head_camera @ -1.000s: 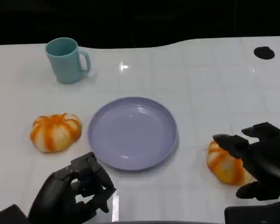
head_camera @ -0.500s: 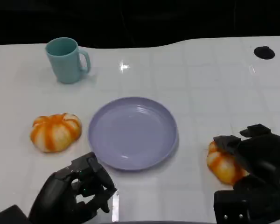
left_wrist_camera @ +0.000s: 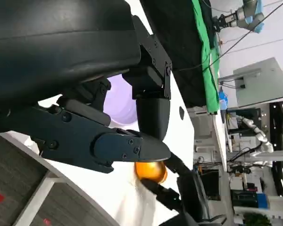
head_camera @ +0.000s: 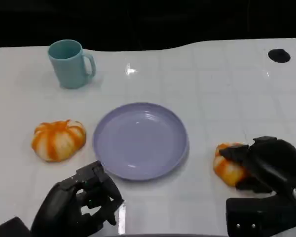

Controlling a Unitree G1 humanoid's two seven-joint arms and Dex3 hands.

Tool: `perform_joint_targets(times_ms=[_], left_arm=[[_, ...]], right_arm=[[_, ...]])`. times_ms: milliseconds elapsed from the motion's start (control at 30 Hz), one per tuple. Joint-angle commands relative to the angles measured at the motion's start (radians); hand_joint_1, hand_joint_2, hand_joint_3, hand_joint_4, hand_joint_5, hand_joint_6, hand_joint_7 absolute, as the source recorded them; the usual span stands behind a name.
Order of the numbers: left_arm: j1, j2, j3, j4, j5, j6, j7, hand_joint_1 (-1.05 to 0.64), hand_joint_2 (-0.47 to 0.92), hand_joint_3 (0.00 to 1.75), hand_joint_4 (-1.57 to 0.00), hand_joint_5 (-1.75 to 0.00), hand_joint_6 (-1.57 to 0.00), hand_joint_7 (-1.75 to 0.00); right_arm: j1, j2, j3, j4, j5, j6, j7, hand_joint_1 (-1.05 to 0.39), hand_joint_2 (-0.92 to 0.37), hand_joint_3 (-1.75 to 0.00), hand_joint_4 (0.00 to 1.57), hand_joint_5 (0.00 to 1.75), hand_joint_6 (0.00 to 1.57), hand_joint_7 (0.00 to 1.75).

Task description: Grasp the bread from the table and place it into the plate.

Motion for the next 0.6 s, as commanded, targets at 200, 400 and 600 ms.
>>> perform_joint_targets(times_ms=[200,400,600], left_arm=[[0.004,0.006,0.003,-0.005,0.011,-0.002,0.012,-0.56,0.92,0.31,-0.68,-1.75,-0.60,-1.55],[0.005,0.004,0.002,-0.006,0.020,-0.007,0.015,-0.56,0.92,0.31,-0.69,-1.75,-0.59,-1.56],[0.006,0.003,0.002,-0.002,0.023,-0.015,0.014,-0.55,0.92,0.31,-0.68,-1.75,-0.59,-1.57]], right_arm=[[-0.060,-0.038,0.007,0.119,0.003,-0.080,-0.154,-0.13,-0.50,-0.84,0.86,1.75,0.72,1.59],[-0.095,-0.028,0.006,0.179,0.010,-0.114,-0.257,-0.13,-0.45,-0.96,0.86,1.75,0.70,1.67],[-0.116,-0.018,-0.007,0.202,0.042,-0.190,-0.372,-0.10,-0.34,-1.20,0.93,1.75,0.84,1.55]])
